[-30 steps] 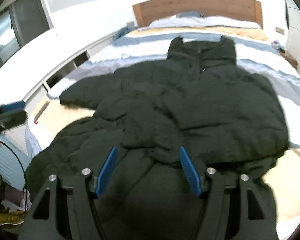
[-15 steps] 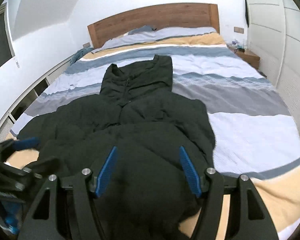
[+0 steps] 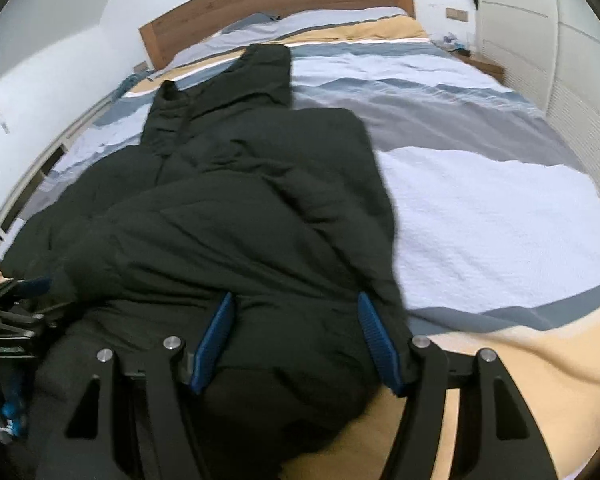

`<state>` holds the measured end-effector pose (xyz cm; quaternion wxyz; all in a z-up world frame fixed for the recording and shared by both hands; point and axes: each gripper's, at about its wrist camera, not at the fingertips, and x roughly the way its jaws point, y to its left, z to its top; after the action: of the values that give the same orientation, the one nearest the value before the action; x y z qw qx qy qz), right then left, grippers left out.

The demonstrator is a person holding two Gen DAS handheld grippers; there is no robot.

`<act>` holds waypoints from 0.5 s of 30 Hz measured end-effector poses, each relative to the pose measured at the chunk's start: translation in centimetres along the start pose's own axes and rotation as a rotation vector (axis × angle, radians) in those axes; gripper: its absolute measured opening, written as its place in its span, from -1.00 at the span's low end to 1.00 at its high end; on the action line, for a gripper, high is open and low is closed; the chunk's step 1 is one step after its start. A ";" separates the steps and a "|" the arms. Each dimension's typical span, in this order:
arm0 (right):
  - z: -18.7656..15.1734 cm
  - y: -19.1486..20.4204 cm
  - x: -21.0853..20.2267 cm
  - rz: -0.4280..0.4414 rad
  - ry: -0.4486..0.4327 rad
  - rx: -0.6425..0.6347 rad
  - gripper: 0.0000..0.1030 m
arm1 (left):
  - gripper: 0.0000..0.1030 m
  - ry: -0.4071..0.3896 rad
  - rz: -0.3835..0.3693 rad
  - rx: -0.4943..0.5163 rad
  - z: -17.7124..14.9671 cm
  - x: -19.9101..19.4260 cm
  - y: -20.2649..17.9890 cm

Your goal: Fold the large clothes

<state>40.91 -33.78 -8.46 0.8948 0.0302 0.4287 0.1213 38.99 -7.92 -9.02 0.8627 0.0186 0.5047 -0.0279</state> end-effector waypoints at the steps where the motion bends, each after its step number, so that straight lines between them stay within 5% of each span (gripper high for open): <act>1: 0.2 -0.1 -0.2 -0.014 0.001 -0.006 0.22 | 0.99 -0.002 0.018 0.010 -0.4 -0.6 0.1; 4: 0.6 -0.1 -1.6 -0.070 -0.011 -0.015 0.22 | 0.99 -0.033 0.033 -0.005 -1.0 -2.6 0.9; 8: 1.2 1.2 -4.5 -0.016 -0.081 -0.014 0.23 | 0.99 -0.091 0.009 -0.013 -1.1 -4.4 0.8; 15: -0.7 4.4 -2.7 0.081 -0.015 -0.034 0.23 | 0.99 0.009 -0.016 -0.024 -2.0 -1.4 1.0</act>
<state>37.89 -30.20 -6.17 0.8928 0.0333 0.4181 0.1642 36.63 -6.74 -8.73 0.8603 0.0045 0.5089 -0.0288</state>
